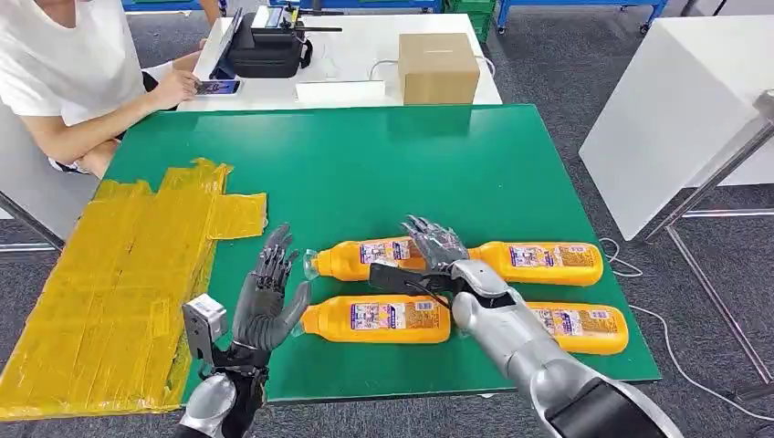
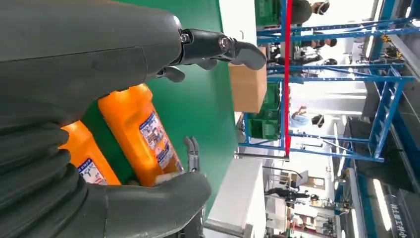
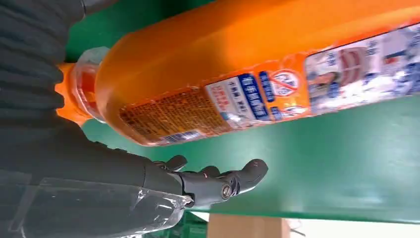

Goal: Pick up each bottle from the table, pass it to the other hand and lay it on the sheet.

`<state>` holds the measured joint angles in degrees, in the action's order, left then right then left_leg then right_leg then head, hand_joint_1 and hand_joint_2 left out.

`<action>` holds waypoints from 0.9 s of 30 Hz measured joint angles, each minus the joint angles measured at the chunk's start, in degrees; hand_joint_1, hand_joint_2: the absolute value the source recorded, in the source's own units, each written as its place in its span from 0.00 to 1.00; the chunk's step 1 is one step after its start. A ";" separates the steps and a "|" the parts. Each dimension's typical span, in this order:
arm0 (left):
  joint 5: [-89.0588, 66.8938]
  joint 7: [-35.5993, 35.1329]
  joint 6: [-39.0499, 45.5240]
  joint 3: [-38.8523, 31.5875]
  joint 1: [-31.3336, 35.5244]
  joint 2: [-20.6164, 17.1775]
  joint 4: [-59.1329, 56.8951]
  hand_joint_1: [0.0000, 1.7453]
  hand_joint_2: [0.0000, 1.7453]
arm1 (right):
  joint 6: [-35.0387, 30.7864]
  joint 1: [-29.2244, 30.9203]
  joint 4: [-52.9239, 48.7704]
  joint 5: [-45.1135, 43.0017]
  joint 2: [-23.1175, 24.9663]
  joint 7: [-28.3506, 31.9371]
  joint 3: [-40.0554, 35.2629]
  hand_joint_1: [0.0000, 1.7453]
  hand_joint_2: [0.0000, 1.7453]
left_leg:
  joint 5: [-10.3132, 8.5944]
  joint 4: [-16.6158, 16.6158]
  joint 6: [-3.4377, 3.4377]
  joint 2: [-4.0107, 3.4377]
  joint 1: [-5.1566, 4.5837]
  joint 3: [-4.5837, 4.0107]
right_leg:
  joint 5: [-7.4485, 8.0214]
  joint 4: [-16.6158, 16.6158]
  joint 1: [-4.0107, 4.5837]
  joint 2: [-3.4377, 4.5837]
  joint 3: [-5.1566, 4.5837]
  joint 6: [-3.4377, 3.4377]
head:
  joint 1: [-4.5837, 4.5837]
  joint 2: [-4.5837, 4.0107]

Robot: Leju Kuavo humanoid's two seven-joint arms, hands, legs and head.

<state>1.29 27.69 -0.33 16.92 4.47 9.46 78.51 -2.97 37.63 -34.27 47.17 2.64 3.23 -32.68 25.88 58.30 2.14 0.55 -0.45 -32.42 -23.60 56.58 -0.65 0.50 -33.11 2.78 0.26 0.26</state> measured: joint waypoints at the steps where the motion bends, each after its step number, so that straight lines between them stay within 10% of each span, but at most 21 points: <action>1: 0.00 0.00 0.00 0.02 0.09 0.00 -0.02 0.00 1.00 | 0.06 0.12 0.32 0.02 0.04 -0.02 0.00 0.01 1.00 | 0.00 0.00 0.00 -0.01 0.00 0.00 | 0.00 0.00 0.00 0.01 0.00 0.00 | 0.00 0.00; 5: 0.35 0.13 0.02 0.68 1.29 0.04 -0.72 0.00 1.00 | 0.00 1.43 4.26 0.26 0.22 -1.01 0.07 0.04 1.00 | -0.03 0.01 0.01 0.05 -0.01 0.00 | 0.01 0.00 0.00 -0.05 0.01 0.01 | 0.02 0.00; 6: 0.37 0.15 0.02 0.76 1.46 0.04 -0.83 0.00 1.00 | -0.07 1.56 4.80 0.35 0.22 -1.03 0.13 0.26 1.00 | -0.03 0.01 0.01 0.03 -0.01 0.00 | 0.01 0.00 0.00 -0.04 0.01 0.01 | -0.02 0.00; 7: 0.44 0.15 0.04 0.79 1.59 0.04 -0.96 0.00 1.00 | -0.11 1.66 5.42 0.50 0.22 -1.07 0.18 0.74 1.00 | -0.03 0.01 0.01 0.01 -0.01 0.00 | 0.02 0.00 0.00 -0.03 0.00 0.02 | 0.00 0.00; 8: 0.46 0.15 0.04 0.83 1.75 0.04 -1.12 0.00 1.00 | -0.13 1.73 5.92 0.57 0.22 -1.09 0.20 0.82 1.00 | -0.03 0.01 0.01 0.00 -0.01 0.00 | 0.02 0.00 0.00 -0.03 0.00 0.02 | 0.00 0.00; 27: 1.36 0.33 0.00 1.77 2.47 0.15 -2.49 0.00 1.00 | -1.66 3.63 10.66 3.45 0.68 -2.54 0.31 0.92 1.00 | -0.05 0.01 0.03 0.02 -0.01 0.06 | 0.04 0.00 -0.01 -0.03 0.05 0.04 | 0.00 0.00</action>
<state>2.65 28.02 -0.33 18.69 6.94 9.62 76.02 -4.64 41.27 -23.61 50.62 3.32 0.70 -32.37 25.83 58.31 2.17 0.57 -0.47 -32.36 -23.56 56.58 -0.65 0.47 -33.06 2.83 0.26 0.26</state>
